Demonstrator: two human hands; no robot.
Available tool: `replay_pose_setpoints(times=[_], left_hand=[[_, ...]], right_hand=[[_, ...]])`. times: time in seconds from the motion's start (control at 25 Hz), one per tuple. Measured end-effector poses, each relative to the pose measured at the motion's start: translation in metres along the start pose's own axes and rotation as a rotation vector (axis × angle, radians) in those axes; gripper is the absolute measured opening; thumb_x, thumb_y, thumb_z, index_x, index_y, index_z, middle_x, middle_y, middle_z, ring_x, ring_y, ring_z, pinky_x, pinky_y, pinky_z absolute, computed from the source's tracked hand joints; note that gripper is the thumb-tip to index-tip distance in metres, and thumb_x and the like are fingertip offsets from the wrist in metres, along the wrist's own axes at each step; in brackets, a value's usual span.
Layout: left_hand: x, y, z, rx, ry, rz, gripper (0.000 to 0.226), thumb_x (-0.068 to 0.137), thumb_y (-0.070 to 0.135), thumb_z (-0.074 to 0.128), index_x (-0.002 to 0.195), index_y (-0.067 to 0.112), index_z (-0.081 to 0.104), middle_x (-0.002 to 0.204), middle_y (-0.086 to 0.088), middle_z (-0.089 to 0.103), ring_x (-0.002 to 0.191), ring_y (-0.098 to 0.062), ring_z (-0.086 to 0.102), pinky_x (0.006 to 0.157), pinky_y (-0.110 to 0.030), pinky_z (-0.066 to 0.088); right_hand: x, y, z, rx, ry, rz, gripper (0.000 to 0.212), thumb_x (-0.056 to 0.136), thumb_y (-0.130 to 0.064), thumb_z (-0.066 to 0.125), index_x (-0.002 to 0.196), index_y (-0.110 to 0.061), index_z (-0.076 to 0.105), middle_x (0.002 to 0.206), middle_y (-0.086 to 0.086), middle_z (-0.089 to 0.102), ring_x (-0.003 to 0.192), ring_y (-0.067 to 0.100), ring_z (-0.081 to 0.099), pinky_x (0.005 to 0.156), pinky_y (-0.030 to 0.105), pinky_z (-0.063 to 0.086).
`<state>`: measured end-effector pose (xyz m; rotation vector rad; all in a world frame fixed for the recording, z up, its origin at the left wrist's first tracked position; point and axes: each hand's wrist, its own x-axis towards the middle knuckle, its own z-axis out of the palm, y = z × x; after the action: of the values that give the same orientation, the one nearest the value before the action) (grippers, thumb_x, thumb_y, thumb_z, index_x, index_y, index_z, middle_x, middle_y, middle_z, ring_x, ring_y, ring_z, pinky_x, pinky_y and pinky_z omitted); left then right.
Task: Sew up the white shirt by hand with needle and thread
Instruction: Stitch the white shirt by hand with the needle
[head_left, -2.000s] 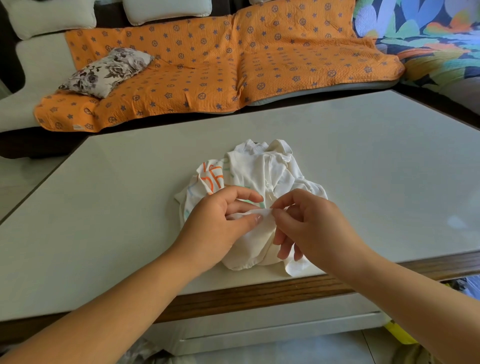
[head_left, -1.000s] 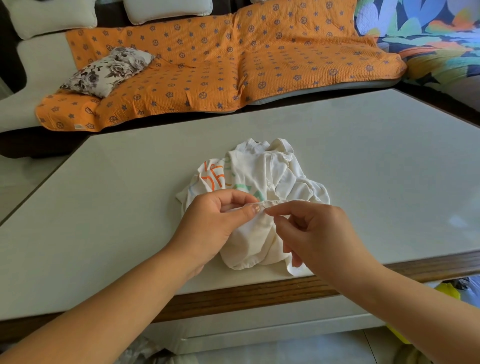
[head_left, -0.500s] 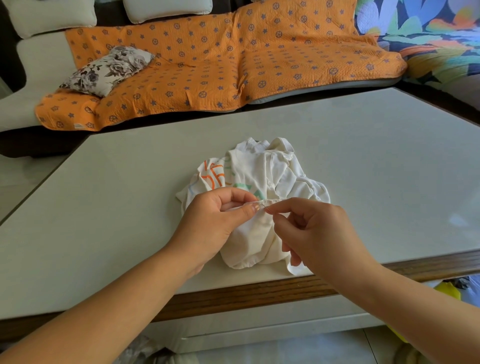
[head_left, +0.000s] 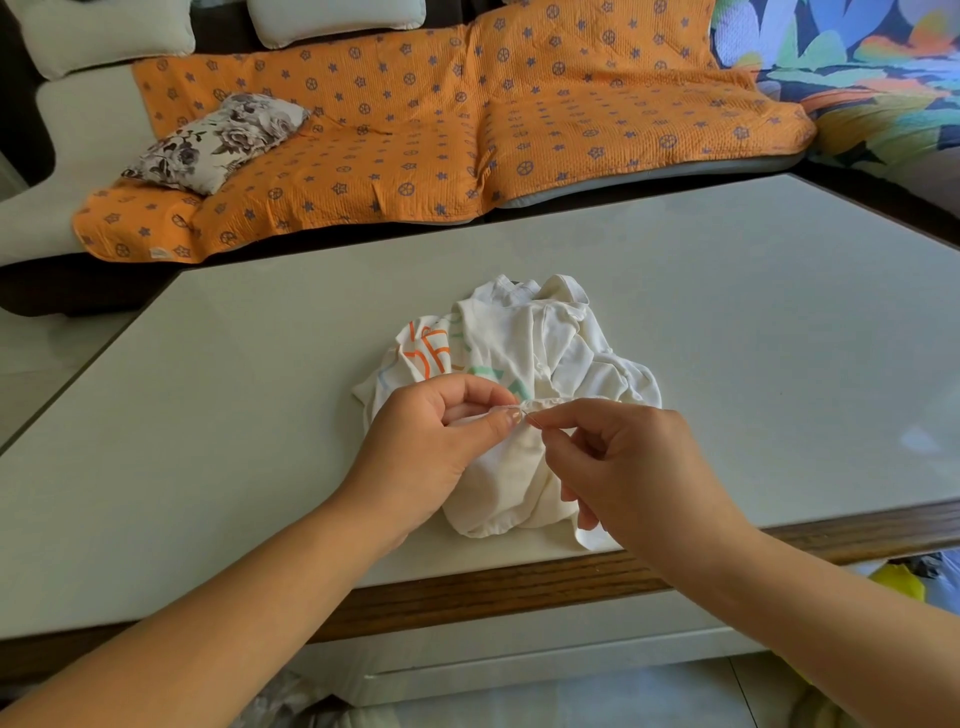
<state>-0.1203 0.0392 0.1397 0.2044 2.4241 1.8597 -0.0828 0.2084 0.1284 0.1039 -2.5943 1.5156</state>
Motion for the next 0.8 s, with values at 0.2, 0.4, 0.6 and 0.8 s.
replay_pose_setpoints(times=[0.2, 0.4, 0.6, 0.8], left_hand=[[-0.0034, 0.0014, 0.0033, 0.186, 0.009, 0.116, 0.004, 0.082, 0.024, 0.075, 0.084, 0.027, 0.075, 0.084, 0.018, 0.074, 0.085, 0.005, 0.067, 0.080, -0.010, 0.048], [-0.0022, 0.0000, 0.0080, 0.128, 0.014, 0.074, 0.003, 0.084, 0.025, 0.074, 0.086, 0.026, 0.075, 0.086, 0.014, 0.075, 0.087, 0.002, 0.068, 0.077, -0.011, 0.047], [-0.0015, -0.0065, 0.0078, 0.073, -0.044, -0.028, 0.009, 0.085, 0.031, 0.071, 0.092, 0.032, 0.077, 0.091, 0.012, 0.075, 0.095, -0.006, 0.067, 0.085, -0.023, 0.049], [-0.0012, -0.0052, 0.0072, 0.284, -0.021, 0.181, 0.029, 0.084, 0.014, 0.073, 0.079, 0.043, 0.073, 0.082, 0.021, 0.069, 0.083, 0.008, 0.061, 0.075, -0.004, 0.041]], right_hand=[[0.0018, -0.0007, 0.0046, -0.056, 0.020, -0.025, 0.012, 0.093, -0.024, 0.056, 0.093, -0.029, 0.068, 0.056, -0.007, 0.063, 0.047, 0.007, 0.061, 0.056, 0.026, 0.054], [0.0050, -0.0026, 0.0065, 0.051, 0.012, 0.028, 0.012, 0.098, -0.021, 0.054, 0.086, -0.023, 0.057, 0.060, -0.003, 0.067, 0.045, 0.006, 0.062, 0.051, 0.023, 0.053], [0.0022, -0.0059, 0.0075, 0.226, -0.020, 0.068, 0.008, 0.099, -0.016, 0.054, 0.092, -0.019, 0.055, 0.066, 0.005, 0.069, 0.052, 0.014, 0.067, 0.051, 0.023, 0.054], [0.0052, -0.0058, 0.0070, 0.283, -0.108, 0.077, 0.012, 0.100, -0.014, 0.050, 0.106, -0.020, 0.060, 0.072, 0.004, 0.070, 0.063, 0.017, 0.071, 0.062, 0.034, 0.061]])
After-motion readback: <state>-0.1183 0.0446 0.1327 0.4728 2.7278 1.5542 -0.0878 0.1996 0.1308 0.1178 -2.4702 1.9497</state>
